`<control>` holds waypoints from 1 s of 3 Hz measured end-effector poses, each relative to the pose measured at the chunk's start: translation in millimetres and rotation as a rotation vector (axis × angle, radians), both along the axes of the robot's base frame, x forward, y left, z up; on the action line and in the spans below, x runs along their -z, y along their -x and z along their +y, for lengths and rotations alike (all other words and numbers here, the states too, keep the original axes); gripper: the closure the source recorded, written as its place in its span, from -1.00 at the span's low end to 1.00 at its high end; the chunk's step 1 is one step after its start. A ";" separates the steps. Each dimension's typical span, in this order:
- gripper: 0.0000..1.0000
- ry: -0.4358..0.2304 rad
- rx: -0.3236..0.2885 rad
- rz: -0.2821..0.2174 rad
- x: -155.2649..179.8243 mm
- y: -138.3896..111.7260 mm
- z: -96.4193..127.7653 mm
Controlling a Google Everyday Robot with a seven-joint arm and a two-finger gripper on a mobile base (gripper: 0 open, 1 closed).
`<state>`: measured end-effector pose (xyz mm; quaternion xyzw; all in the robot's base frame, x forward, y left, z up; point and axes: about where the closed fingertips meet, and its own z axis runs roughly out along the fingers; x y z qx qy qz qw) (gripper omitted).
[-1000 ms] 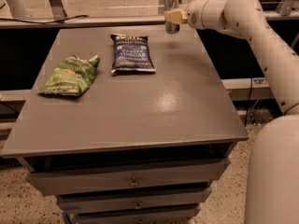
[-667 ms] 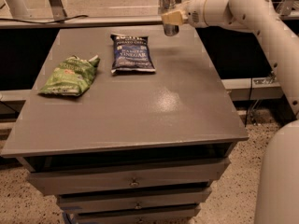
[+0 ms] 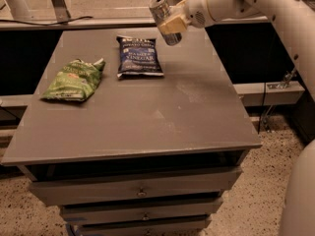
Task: Knock redbull can over
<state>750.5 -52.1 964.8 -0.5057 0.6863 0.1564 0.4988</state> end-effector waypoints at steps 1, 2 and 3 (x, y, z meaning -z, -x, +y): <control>1.00 0.000 0.000 0.000 0.1 0.0 0.1; 1.00 0.105 -0.057 -0.011 13.0 0.3 18.6; 1.00 0.237 -0.122 -0.032 22.5 15.2 35.4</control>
Offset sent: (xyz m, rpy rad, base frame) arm 0.0002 0.0383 -0.0271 -0.2719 -0.0348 0.1376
